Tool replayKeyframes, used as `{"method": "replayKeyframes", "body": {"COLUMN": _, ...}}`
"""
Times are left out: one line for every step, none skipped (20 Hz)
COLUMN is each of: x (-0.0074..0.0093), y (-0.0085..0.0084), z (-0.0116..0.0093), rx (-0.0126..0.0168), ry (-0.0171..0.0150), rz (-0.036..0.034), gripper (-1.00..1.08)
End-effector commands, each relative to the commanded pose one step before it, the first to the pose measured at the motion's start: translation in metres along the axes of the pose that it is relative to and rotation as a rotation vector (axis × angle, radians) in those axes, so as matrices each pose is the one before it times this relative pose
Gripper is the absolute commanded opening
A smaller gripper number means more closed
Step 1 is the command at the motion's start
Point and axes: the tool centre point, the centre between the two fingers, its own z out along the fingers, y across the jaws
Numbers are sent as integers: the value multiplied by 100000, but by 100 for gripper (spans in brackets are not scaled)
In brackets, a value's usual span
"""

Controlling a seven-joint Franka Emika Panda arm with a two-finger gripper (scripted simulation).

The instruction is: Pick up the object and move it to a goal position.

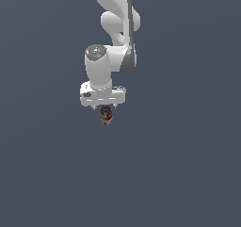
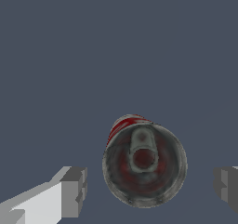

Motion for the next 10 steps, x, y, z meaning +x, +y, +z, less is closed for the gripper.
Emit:
{"method": "replayKeyframes", "body": {"x": 2, "y": -19, "z": 117, "rx": 1, "ry": 13, "rz": -51, "gripper": 100}}
{"method": "replayKeyframes", "body": {"x": -10, "y": 4, "z": 164, "rx": 0, "ry": 0, "rz": 0, "gripper": 100}}
{"method": "replayKeyframes", "body": {"x": -14, "y": 5, "z": 229, "rx": 0, "ry": 0, "rz": 0, "gripper": 100}}
{"method": "replayKeyframes", "body": {"x": -18, "y": 7, "z": 295, "rx": 0, "ry": 0, "rz": 0, "gripper": 100}}
{"method": "replayKeyframes", "body": {"x": -16, "y": -27, "z": 354, "rx": 3, "ry": 15, "rz": -67, "gripper": 100}}
{"method": "replayKeyframes", "body": {"x": -28, "y": 9, "z": 428, "rx": 0, "ry": 0, "rz": 0, "gripper": 100}}
{"method": "replayKeyframes", "body": {"x": -32, "y": 11, "z": 493, "rx": 0, "ry": 0, "rz": 0, "gripper": 100}}
{"method": "replayKeyframes", "body": {"x": -27, "y": -23, "z": 542, "rx": 1, "ry": 15, "rz": -67, "gripper": 100}}
{"method": "replayKeyframes", "body": {"x": -29, "y": 12, "z": 517, "rx": 0, "ry": 0, "rz": 0, "gripper": 100}}
{"method": "replayKeyframes", "body": {"x": -20, "y": 12, "z": 456, "rx": 0, "ry": 0, "rz": 0, "gripper": 100}}
